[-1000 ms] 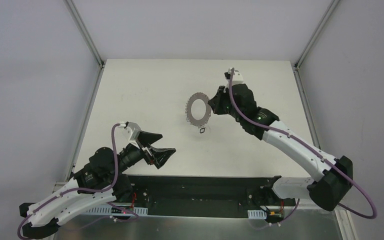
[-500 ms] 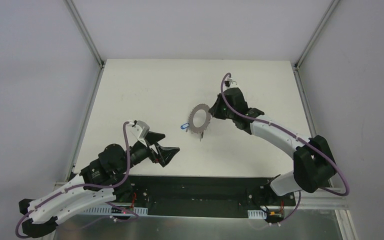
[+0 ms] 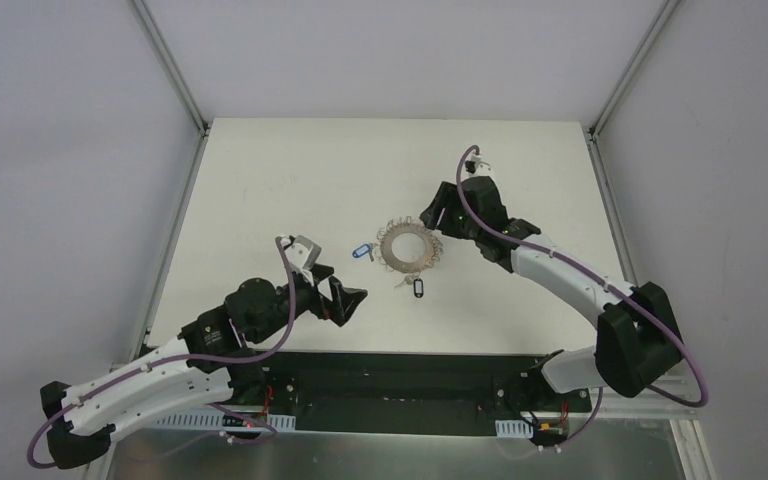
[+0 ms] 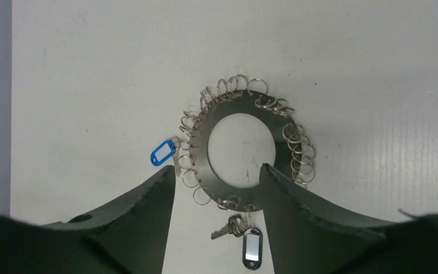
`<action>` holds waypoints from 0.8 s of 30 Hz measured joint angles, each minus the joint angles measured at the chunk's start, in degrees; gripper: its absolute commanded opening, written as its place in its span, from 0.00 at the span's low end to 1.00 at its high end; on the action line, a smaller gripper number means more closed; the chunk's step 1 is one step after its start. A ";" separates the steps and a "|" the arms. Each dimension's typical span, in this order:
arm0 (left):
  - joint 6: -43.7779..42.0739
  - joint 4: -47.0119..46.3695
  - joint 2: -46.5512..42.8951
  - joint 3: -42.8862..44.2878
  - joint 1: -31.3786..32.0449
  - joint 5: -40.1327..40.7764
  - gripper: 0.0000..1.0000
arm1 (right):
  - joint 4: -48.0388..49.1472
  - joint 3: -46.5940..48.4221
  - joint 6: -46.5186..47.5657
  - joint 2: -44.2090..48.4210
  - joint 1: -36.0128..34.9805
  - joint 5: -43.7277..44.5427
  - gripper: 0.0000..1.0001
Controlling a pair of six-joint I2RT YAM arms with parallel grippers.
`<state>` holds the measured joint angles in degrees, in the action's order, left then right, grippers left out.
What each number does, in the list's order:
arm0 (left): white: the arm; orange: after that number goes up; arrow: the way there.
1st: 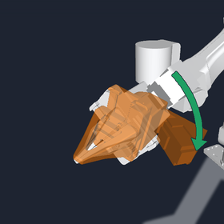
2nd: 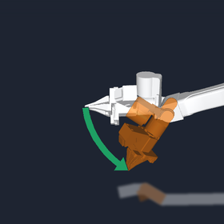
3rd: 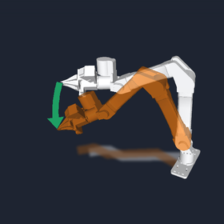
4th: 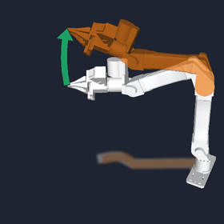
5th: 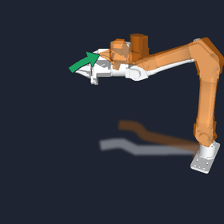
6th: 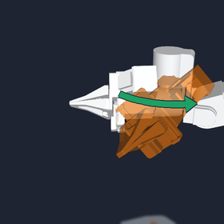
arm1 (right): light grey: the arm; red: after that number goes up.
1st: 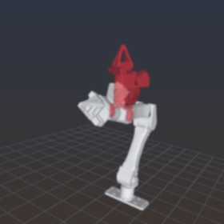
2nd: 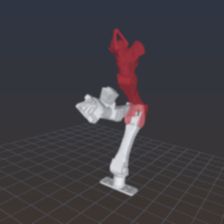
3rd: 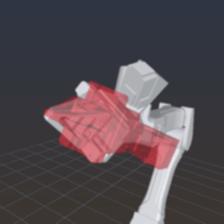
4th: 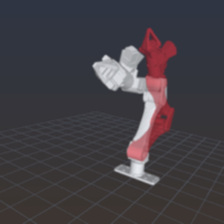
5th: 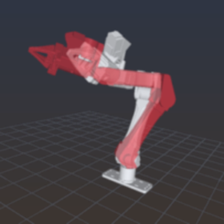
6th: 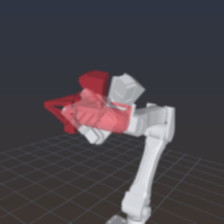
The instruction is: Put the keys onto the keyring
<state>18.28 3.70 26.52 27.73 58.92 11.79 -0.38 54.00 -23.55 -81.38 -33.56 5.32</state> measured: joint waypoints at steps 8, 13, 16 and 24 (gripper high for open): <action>-0.07 0.98 3.78 1.97 0.00 8.11 0.99 | -6.08 0.22 -0.28 7.74 -0.09 1.79 0.99; 0.07 4.90 8.81 8.63 0.00 17.57 0.99 | -12.09 2.49 -2.45 9.22 -2.10 8.48 0.99; -0.02 6.97 11.54 12.33 0.00 21.66 0.99 | -16.26 4.94 -3.48 9.42 -5.42 17.31 0.99; -1.09 10.29 15.54 16.04 0.00 23.30 0.99 | -23.39 8.33 -3.13 13.07 -11.47 35.01 0.99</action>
<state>17.19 14.00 42.06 43.77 58.92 35.09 -23.77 62.33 -26.68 -68.31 -45.04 40.34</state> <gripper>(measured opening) 0.990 0.988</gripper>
